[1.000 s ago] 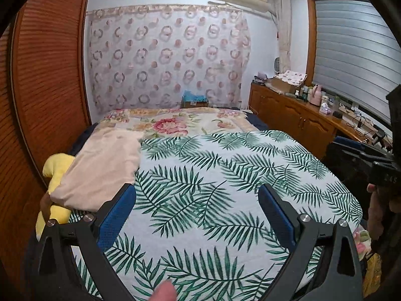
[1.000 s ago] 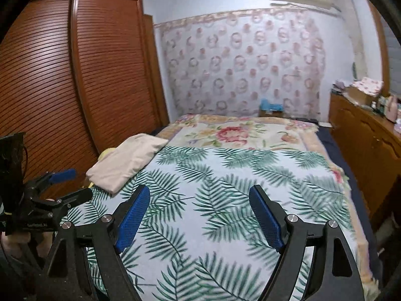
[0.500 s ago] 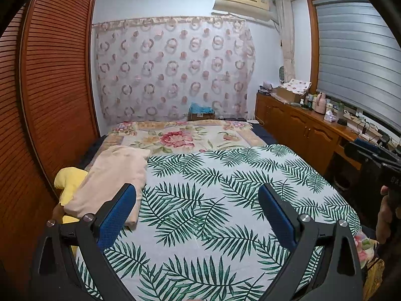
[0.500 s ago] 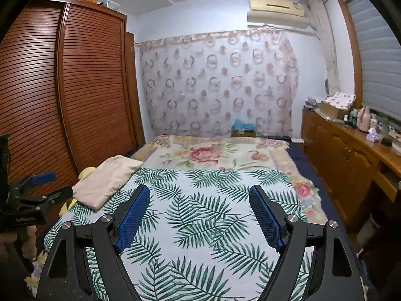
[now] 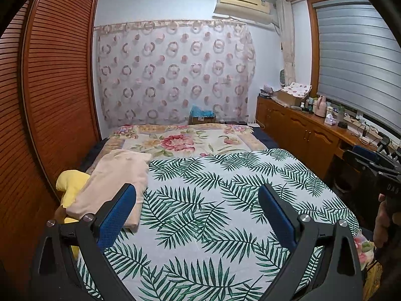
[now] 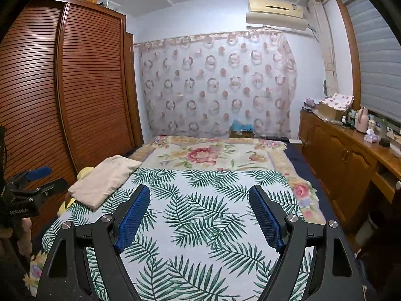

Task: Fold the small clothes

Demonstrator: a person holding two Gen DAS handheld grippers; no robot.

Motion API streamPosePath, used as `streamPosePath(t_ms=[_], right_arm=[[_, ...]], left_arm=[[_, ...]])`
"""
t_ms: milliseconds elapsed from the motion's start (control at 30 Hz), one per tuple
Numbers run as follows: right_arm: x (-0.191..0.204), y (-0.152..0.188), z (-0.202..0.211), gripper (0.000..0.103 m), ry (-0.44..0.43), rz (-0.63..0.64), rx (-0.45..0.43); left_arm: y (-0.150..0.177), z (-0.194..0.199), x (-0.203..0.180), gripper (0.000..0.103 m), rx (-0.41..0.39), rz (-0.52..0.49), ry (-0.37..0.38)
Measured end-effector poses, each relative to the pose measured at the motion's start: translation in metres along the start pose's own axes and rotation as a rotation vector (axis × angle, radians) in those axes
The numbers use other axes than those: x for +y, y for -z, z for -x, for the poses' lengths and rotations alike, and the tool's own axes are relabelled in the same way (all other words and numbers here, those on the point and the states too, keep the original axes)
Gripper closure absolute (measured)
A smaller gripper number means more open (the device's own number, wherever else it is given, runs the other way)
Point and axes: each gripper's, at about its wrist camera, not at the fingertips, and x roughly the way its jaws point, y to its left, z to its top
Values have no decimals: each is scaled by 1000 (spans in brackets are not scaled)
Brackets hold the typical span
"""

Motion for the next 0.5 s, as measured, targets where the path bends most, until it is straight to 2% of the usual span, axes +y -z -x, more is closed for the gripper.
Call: streamPosePath(t_ms=[500], right_arm=[[-4, 2, -2, 20, -4, 0, 1]], left_arm=[[-4, 6, 0, 5, -7, 4, -5]])
